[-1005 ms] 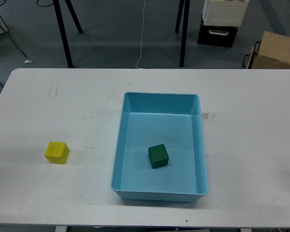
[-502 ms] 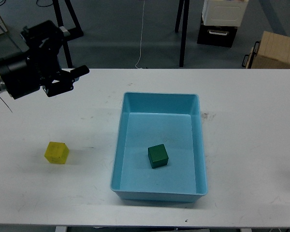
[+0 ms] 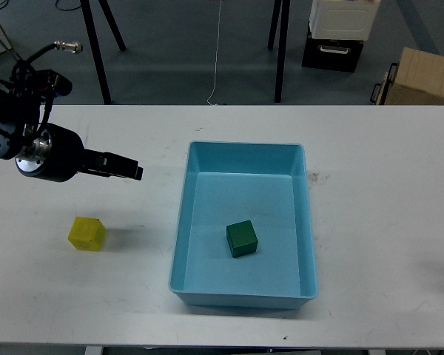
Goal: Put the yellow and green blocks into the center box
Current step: 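Lower the left gripper onto the yellow cube and grasp it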
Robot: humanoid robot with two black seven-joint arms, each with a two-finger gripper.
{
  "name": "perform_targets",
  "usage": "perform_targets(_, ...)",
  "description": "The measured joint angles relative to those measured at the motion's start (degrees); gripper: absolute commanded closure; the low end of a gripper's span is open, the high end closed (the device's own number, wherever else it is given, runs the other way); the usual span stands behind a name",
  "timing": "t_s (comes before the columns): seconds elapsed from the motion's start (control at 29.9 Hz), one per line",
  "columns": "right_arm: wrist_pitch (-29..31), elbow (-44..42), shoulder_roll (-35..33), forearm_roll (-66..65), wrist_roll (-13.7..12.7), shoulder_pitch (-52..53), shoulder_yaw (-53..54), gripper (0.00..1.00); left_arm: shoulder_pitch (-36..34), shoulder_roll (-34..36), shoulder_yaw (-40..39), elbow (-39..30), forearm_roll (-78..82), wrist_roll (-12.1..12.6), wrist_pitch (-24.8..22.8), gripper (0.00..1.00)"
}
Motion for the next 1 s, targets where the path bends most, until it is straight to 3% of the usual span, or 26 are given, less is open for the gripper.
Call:
perform_targets(0.37,0.0,-0.22,-0.47,-0.15,0.0,0.09,-0.2,0.0,14.55,-0.16,-4.75,5.65,6.89,-0.08,0.0,0.0)
perform_targets(1.0,0.0,-0.01,-0.78,-0.24,-0.09,-0.51,-0.21,0.0,21.19,-2.26,-7.16,11.7,12.18,-0.68,-0.01,0.02)
